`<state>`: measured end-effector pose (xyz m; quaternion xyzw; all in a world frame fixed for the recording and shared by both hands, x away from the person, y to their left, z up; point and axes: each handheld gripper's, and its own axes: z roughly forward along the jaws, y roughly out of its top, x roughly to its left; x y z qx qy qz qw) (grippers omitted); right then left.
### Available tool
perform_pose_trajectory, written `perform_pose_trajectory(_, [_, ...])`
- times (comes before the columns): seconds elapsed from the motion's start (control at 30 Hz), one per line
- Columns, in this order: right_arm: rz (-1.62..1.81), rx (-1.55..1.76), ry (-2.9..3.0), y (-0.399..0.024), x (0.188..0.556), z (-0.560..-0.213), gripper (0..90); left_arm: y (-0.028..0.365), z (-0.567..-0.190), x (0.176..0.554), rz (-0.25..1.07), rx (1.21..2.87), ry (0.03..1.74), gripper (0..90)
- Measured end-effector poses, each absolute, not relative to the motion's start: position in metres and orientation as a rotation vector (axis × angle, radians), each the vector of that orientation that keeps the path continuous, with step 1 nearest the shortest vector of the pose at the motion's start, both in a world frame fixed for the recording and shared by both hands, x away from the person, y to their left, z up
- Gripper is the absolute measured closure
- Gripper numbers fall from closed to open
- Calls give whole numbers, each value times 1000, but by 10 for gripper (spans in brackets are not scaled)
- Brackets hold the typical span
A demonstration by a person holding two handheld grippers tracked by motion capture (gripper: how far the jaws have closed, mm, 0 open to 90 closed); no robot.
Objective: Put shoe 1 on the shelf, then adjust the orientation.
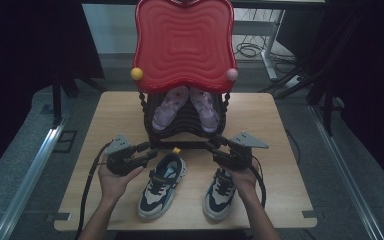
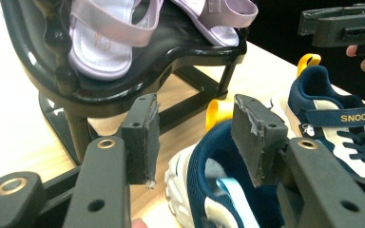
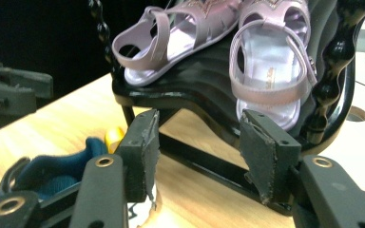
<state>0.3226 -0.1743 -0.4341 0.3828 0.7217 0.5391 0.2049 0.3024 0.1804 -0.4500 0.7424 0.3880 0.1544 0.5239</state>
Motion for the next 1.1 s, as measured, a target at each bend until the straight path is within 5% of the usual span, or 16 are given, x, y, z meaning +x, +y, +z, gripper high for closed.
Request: perform_pose_trajectory(1.1, [1487,1091,2043,-198,304,-440,465,198,-470,258,176,1864,934,538])
